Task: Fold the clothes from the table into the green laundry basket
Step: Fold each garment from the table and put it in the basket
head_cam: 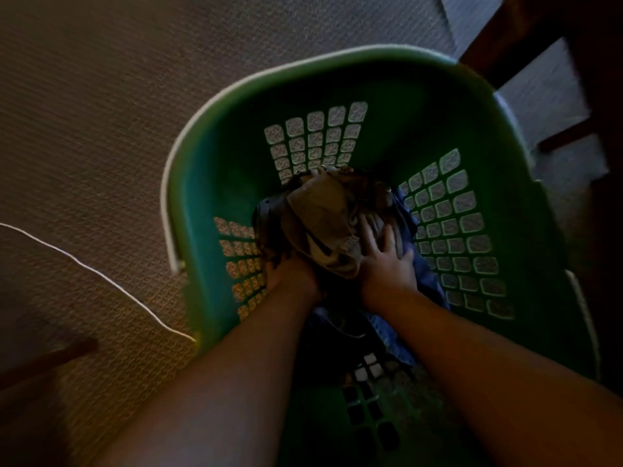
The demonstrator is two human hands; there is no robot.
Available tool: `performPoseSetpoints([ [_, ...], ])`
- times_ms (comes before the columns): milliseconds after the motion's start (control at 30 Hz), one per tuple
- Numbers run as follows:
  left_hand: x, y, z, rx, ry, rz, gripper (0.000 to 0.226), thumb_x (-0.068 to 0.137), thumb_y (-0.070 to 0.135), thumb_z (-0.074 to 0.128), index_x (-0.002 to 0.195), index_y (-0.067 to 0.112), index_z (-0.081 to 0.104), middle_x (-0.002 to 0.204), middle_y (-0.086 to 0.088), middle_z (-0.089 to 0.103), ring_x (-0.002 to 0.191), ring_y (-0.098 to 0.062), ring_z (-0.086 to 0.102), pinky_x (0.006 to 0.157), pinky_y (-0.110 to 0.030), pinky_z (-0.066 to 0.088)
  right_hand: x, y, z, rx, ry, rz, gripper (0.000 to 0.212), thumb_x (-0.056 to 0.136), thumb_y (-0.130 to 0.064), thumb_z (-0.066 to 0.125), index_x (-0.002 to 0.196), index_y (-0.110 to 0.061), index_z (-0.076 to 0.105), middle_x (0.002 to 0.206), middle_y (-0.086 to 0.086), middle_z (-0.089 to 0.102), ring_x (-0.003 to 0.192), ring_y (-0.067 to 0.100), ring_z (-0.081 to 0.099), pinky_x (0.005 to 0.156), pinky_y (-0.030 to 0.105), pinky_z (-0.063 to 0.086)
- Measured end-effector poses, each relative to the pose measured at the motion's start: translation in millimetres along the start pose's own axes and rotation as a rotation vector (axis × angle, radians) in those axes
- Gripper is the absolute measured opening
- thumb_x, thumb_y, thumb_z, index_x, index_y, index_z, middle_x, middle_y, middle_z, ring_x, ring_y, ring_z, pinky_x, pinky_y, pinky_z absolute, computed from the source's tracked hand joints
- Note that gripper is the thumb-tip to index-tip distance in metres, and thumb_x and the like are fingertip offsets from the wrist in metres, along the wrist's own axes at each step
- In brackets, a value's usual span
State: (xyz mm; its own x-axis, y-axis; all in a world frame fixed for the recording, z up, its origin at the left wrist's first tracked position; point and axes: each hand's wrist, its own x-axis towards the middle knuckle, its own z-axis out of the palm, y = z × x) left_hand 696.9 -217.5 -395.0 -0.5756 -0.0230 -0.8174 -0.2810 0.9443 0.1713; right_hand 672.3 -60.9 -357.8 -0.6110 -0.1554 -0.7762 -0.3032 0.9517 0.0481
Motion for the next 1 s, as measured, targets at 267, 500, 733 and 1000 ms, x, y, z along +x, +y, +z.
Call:
performPoseSetpoints([
  [267, -183, 20, -87, -0.353, 0.016, 0.062, 0.089, 0.101, 0.027, 0.058, 0.167, 0.026, -0.002, 0.153, -0.021, 0.051, 0.134, -0.039, 0.055, 0.107, -0.042, 0.046, -162, 1, -71, 0.364, 0.191, -0.022, 0.081, 0.101, -0.040, 0.053, 0.163, -0.028, 0.003, 0.172, 0.003, 0.009, 0.158, 0.030, 0.008, 0.122, 0.058, 0.025],
  [500, -328, 53, -160, -0.356, 0.027, 0.261, 0.076, 0.108, 0.021, 0.049, 0.167, 0.031, 0.001, 0.174, -0.002, 0.015, 0.158, -0.025, 0.021, 0.127, -0.038, 0.022, -321, -12, -121, 0.614, 0.335, 0.041, 0.083, 0.101, -0.053, 0.049, 0.161, -0.039, -0.007, 0.172, -0.008, 0.002, 0.158, 0.022, 0.001, 0.127, 0.050, 0.019],
  [733, -427, 99, -166, -0.314, 0.118, 0.565, 0.067, 0.109, 0.018, 0.046, 0.167, 0.028, 0.013, 0.173, 0.002, 0.020, 0.158, -0.017, 0.021, 0.125, -0.030, 0.022, -442, 1, -127, 0.778, 0.579, 0.134, 0.079, 0.103, -0.050, 0.049, 0.162, -0.040, -0.003, 0.171, -0.012, 0.003, 0.158, 0.015, -0.001, 0.128, 0.043, 0.012],
  [1000, -492, 176, -158, -0.251, 0.135, 0.884, 0.061, 0.107, 0.028, 0.053, 0.163, 0.029, 0.029, 0.159, -0.002, 0.048, 0.145, -0.018, 0.047, 0.121, -0.040, 0.040, -534, 52, -106, 0.932, 0.917, 0.289, 0.062, 0.106, -0.043, 0.042, 0.162, -0.033, 0.018, 0.168, -0.007, 0.024, 0.156, 0.011, 0.014, 0.126, 0.037, 0.020],
])
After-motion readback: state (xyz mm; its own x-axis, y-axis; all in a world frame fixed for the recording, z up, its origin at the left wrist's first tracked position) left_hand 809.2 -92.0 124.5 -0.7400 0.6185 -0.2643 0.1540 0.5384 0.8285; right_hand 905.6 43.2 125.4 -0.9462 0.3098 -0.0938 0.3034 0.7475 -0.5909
